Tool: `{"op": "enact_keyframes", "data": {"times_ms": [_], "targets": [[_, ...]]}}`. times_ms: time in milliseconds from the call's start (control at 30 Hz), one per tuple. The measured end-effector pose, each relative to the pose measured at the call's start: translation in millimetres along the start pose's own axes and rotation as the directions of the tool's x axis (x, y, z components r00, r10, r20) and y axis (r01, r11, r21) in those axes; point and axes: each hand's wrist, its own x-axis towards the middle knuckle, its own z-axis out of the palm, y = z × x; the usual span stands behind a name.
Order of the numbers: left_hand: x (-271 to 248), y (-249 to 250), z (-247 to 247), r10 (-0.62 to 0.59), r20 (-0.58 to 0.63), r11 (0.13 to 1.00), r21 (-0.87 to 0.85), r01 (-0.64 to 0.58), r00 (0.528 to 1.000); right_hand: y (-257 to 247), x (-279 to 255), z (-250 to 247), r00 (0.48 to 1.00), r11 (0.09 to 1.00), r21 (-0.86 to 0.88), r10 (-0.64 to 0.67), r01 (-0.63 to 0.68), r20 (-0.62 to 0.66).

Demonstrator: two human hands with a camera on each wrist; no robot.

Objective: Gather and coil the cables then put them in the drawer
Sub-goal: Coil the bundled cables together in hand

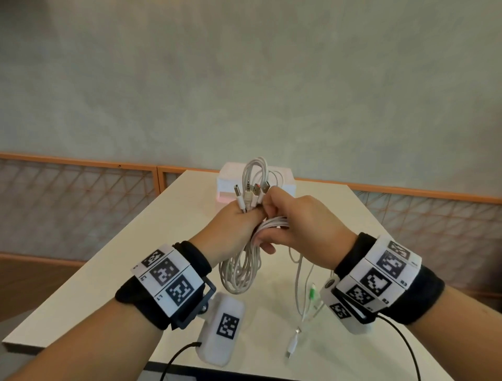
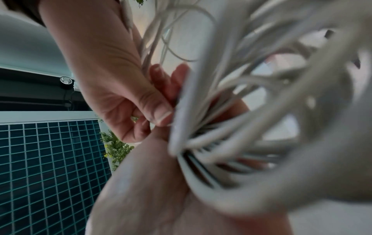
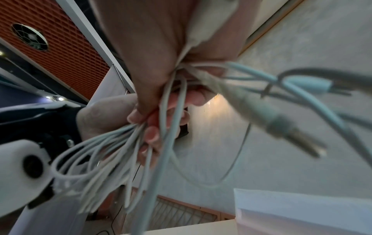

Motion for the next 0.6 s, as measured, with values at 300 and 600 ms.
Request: {"op": "enact_keyframes", "data": {"times_ms": [300,600], "targets": [[-4.4,-8.8,2.2,-0.042,0.05,0.998,0.042,0.04,0.998,8.8,1.8,-2.3,0.993,0.989,-0.116,0.078,-0.088,-0.084],[-9.3,-23.8,-20.2,-0.072,0.057,0.976,0.21,0.059,0.996,50.9,-9.2,-18.8,0.972,0.986,-0.155,0.09,-0.057,0.218]]}}
